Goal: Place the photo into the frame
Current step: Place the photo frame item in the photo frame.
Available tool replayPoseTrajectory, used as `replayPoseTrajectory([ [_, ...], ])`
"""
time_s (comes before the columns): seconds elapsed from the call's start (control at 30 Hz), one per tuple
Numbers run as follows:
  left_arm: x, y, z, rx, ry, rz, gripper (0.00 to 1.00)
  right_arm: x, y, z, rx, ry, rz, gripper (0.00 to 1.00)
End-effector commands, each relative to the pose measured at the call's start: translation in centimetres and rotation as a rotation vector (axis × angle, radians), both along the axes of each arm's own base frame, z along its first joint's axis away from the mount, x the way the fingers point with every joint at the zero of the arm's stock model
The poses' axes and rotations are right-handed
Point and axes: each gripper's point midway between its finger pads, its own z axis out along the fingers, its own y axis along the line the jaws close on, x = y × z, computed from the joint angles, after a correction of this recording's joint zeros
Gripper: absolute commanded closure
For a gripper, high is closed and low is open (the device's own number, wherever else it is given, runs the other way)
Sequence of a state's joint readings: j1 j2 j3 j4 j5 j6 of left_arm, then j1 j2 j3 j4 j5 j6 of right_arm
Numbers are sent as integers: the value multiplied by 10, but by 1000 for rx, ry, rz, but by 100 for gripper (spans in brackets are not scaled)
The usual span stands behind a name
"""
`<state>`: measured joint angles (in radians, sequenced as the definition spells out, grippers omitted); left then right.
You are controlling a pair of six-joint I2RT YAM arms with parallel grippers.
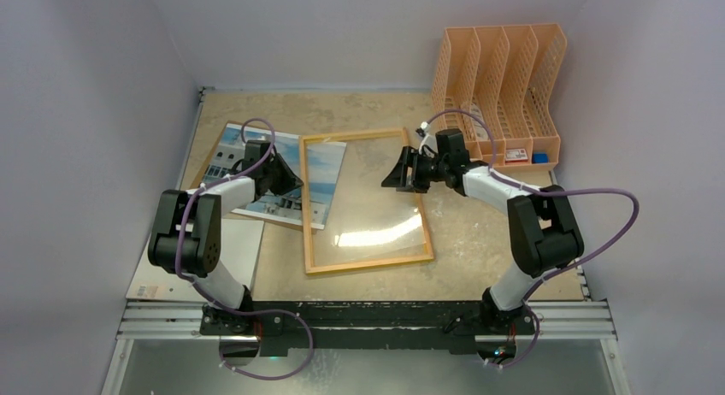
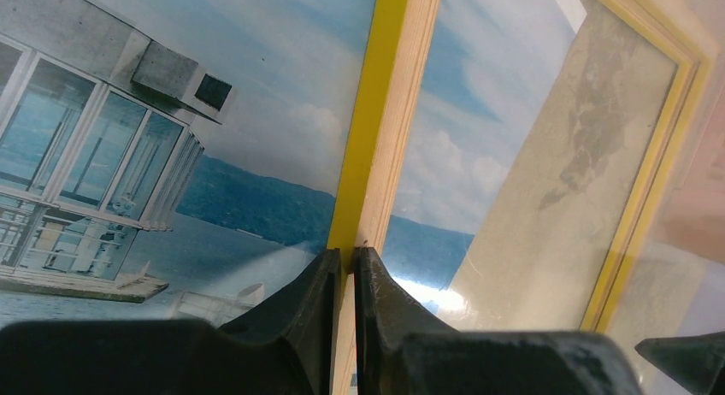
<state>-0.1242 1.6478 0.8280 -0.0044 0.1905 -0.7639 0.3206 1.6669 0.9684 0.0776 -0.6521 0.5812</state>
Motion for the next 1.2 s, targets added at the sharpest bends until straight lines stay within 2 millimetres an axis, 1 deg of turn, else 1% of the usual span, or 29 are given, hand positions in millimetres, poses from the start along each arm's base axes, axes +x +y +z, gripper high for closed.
replayPoseTrajectory([
  [0.0, 0, 2, -5, 23, 20, -15, 85, 10, -6, 11, -63, -76, -21, 32],
  [0.17, 0, 2, -6, 23, 24, -15, 85, 12, -13, 5, -116, -77, -48, 30],
  [0.37, -1, 4, -7, 36, 30, -10, 85, 16, -31, 2, -225, -102, -118, 27],
  [0.63, -2, 3, -7, 31, 31, -10, 84, 22, -65, -13, -401, -106, -233, 27],
  [0.73, -3, 3, -7, 26, 35, -10, 81, 26, -80, -16, -472, -120, -290, 27],
  [0.83, -5, 1, -10, 19, 44, -13, 79, 29, -91, -19, -517, -134, -335, 27],
  [0.97, -7, -3, -13, -6, 52, -26, 77, 32, -94, -24, -529, -146, -355, 25],
  [1.17, -12, -10, -12, -43, 59, -46, 77, 28, -87, -43, -517, -106, -309, 25],
])
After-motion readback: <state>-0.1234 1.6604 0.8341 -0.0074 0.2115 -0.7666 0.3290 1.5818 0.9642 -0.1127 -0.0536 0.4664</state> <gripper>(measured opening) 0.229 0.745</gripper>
